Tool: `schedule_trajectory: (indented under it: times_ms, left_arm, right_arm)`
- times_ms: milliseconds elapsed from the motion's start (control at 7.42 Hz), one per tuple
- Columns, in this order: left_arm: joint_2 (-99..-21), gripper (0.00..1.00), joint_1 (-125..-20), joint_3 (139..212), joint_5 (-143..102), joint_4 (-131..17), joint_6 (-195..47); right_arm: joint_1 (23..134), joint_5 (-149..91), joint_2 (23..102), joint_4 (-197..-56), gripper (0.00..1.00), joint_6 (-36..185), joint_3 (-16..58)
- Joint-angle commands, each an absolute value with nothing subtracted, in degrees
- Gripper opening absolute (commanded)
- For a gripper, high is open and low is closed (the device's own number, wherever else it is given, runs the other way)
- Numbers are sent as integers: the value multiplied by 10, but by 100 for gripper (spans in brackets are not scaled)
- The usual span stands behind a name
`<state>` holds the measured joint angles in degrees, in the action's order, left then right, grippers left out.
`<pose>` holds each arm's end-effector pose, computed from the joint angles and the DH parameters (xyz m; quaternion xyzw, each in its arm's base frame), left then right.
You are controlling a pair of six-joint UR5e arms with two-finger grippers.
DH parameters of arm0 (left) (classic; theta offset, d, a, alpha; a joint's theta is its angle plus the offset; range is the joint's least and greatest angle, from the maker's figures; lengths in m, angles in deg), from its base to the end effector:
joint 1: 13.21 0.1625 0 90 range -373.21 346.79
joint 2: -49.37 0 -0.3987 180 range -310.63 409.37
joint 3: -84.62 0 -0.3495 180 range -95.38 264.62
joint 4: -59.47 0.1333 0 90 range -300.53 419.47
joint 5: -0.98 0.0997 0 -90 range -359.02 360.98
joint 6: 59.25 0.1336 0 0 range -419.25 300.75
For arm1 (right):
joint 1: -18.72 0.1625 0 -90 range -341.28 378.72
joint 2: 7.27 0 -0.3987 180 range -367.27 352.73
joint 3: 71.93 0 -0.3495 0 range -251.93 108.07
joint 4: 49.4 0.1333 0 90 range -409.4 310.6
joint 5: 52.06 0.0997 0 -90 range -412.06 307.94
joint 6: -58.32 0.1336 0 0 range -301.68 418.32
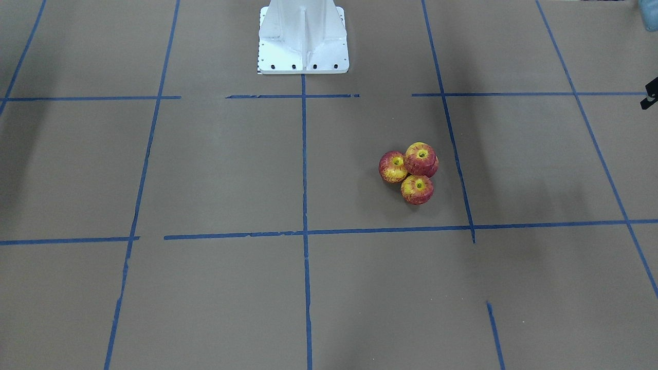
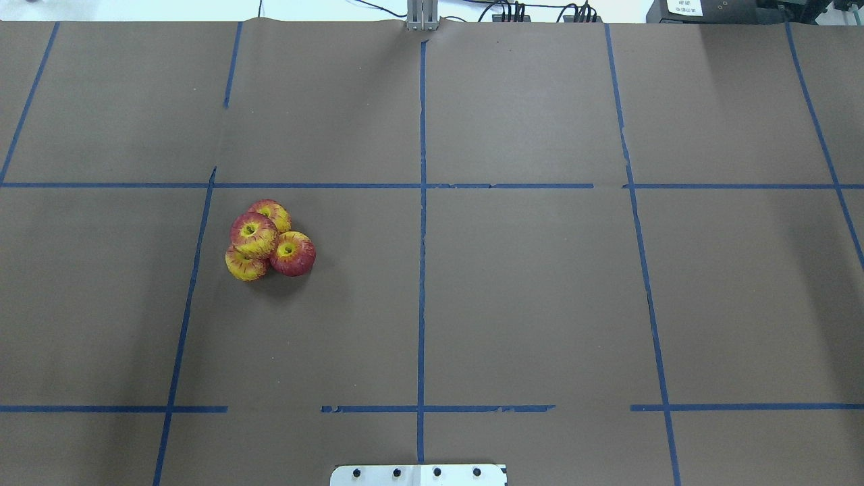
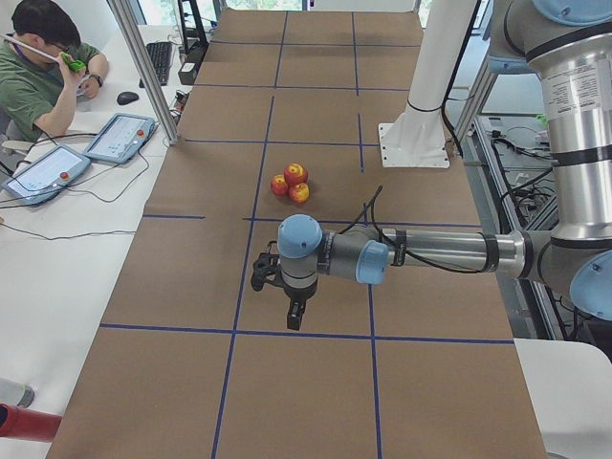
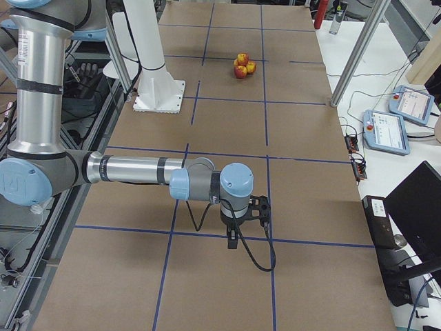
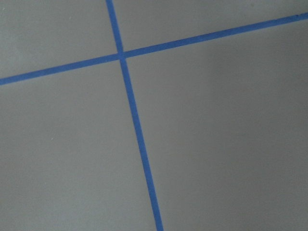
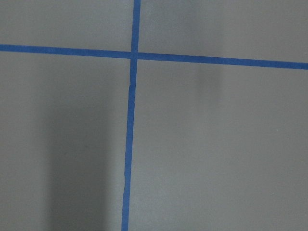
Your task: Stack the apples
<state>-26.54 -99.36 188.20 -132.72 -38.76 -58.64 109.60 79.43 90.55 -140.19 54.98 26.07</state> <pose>-0.0165 -0.3661 0.6346 0.0520 0.3730 0.0611 0.9244 0.0508 -0.3931 0.6575 0.0081 -0.3541 -0.0182 0.9350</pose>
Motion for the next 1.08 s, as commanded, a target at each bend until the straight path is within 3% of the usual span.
schedule_trajectory:
  times_ms: [0, 944]
  left_arm:
    - [-272, 100, -1052, 1882, -1327, -366, -564]
    - [-290, 100, -1055, 1888, -1325, -351, -562]
  right_arm:
    - [1096, 794, 906, -1402, 100, 550, 261]
    - [1096, 794, 906, -1402, 100, 550, 261]
